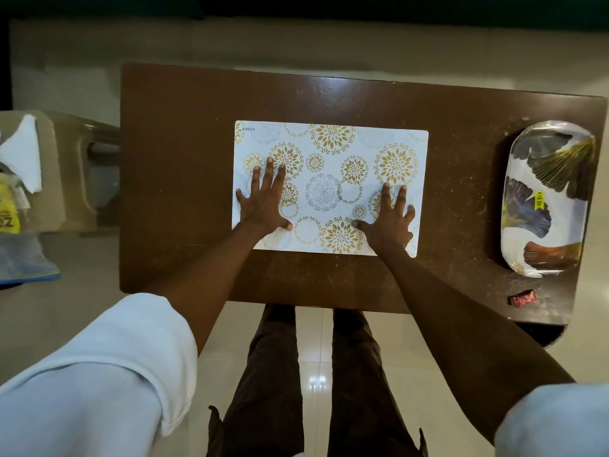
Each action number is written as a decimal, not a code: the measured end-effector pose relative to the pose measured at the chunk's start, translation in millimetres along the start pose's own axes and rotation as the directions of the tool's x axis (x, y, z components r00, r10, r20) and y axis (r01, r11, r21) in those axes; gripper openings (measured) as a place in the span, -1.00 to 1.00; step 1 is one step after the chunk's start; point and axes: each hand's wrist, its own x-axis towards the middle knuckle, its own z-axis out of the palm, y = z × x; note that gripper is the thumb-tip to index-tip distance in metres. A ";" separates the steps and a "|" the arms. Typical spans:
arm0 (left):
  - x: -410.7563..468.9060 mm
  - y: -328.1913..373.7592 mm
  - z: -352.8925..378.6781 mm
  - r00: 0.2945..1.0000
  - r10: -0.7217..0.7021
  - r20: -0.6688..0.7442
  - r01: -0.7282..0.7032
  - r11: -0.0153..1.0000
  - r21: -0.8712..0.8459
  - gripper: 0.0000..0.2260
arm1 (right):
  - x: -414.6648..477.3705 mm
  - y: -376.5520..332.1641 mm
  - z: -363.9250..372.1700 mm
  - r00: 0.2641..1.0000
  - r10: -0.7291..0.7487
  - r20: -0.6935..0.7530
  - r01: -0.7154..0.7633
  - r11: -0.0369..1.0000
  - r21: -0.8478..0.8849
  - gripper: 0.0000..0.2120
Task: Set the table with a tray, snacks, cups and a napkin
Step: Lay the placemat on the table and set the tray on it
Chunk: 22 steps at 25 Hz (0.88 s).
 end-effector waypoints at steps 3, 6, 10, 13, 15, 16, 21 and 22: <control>-0.4 0.0 1.0 1.000 0.004 -0.001 -0.004 1.000 -0.006 0.28 | -0.1 0.9 -0.4 1.000 -0.003 0.001 0.003 1.000 0.000 0.10; -0.4 -0.1 0.4 1.000 0.001 -0.002 -0.001 1.000 -0.003 0.29 | -0.3 0.2 -1.0 1.000 -0.003 0.005 0.003 1.000 -0.007 0.10; -0.7 0.0 1.2 1.000 0.002 -0.003 -0.002 1.000 -0.001 0.29 | -0.6 -0.1 -1.6 1.000 0.004 0.008 -0.004 1.000 -0.019 0.11; -0.3 -0.2 0.9 1.000 0.001 0.002 -0.001 1.000 0.001 0.29 | 0.2 -0.6 -1.2 1.000 0.008 0.009 -0.007 1.000 -0.016 0.11; 0.3 0.0 0.8 1.000 0.000 0.000 0.000 1.000 0.009 0.29 | 0.8 -0.8 -0.3 1.000 0.010 0.006 -0.009 1.000 -0.011 0.11; 0.5 0.4 0.8 1.000 -0.001 -0.001 0.001 1.000 0.008 0.29 | 1.0 -0.8 0.0 1.000 0.009 0.002 -0.009 1.000 -0.010 0.10; 0.3 1.9 -2.3 1.000 -0.004 0.014 0.004 1.000 -0.004 0.29 | 1.4 -1.6 -4.0 1.000 0.008 0.014 -0.008 1.000 -0.009 0.08; -0.3 2.6 -4.4 1.000 -0.008 0.020 0.008 1.000 -0.007 0.28 | 1.5 -1.7 -6.7 1.000 0.011 0.016 -0.011 1.000 -0.005 0.06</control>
